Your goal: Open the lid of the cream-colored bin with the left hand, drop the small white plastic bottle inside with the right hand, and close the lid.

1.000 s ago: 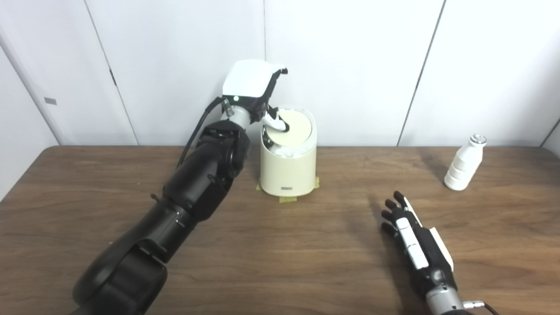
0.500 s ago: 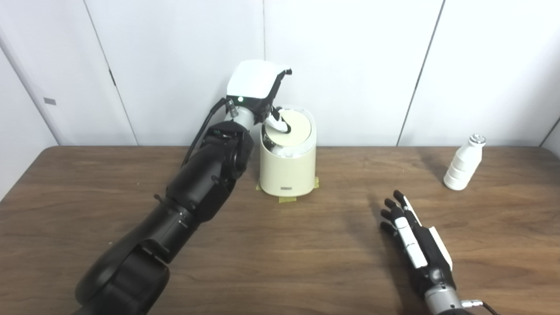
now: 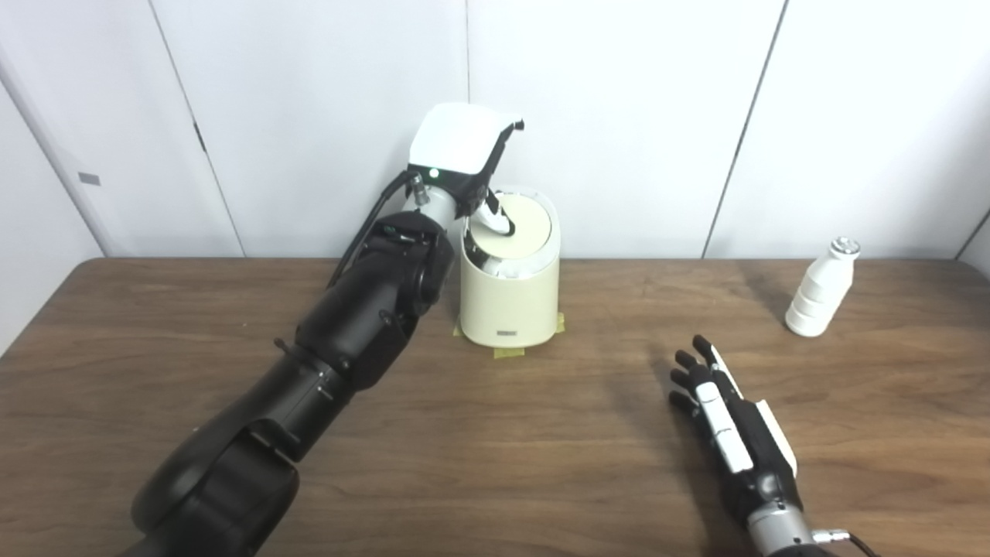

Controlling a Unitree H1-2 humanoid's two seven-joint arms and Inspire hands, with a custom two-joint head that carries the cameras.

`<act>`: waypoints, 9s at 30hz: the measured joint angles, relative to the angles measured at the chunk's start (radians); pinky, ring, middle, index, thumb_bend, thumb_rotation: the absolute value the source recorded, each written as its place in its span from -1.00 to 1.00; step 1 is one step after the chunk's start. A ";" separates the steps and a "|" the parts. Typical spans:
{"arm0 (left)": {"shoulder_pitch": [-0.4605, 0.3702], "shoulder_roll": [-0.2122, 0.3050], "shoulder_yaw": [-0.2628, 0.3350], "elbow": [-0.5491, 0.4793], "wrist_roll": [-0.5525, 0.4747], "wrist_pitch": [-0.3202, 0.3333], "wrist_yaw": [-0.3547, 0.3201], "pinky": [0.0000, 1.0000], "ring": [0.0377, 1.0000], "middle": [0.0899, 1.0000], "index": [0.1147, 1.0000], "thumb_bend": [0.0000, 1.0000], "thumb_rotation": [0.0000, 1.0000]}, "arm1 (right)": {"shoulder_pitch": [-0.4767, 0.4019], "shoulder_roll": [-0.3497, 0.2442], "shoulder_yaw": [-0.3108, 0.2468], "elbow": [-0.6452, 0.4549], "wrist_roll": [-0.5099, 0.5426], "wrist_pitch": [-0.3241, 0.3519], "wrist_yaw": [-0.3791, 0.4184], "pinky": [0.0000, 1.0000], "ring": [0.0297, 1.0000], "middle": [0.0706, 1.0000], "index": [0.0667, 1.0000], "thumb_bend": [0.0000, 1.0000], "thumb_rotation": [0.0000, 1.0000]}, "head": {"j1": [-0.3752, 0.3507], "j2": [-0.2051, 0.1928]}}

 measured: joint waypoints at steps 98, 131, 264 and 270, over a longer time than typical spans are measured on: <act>0.790 -0.083 0.537 -0.674 -0.718 0.111 -0.098 0.67 0.60 0.65 0.78 -0.04 0.87 | -0.055 0.022 -0.106 -0.067 -0.064 -0.089 -0.143 0.58 0.69 0.70 0.77 0.45 -0.40 | -0.199 0.031; 0.752 0.016 0.578 -0.671 -0.900 0.177 -0.136 0.64 0.67 0.73 0.78 -0.36 0.69 | -0.090 -0.127 -0.271 -0.178 -0.239 0.124 -0.198 0.66 0.80 0.83 0.81 0.79 -0.63 | -0.491 0.043; 0.791 0.054 0.504 -0.800 -0.789 0.230 -0.196 0.53 0.66 0.62 0.78 -0.50 0.66 | -0.512 -0.381 -0.008 0.630 -0.441 0.170 -0.289 -0.22 -0.22 -0.12 -0.07 0.04 -1.00 | -0.413 0.089; 0.793 0.051 0.503 -0.800 -0.779 0.230 -0.200 0.57 0.65 0.61 0.77 -0.49 0.67 | -0.498 -0.380 0.005 0.553 -0.448 0.145 -0.287 -0.22 -0.22 -0.08 -0.06 0.04 -1.00 | -0.408 0.086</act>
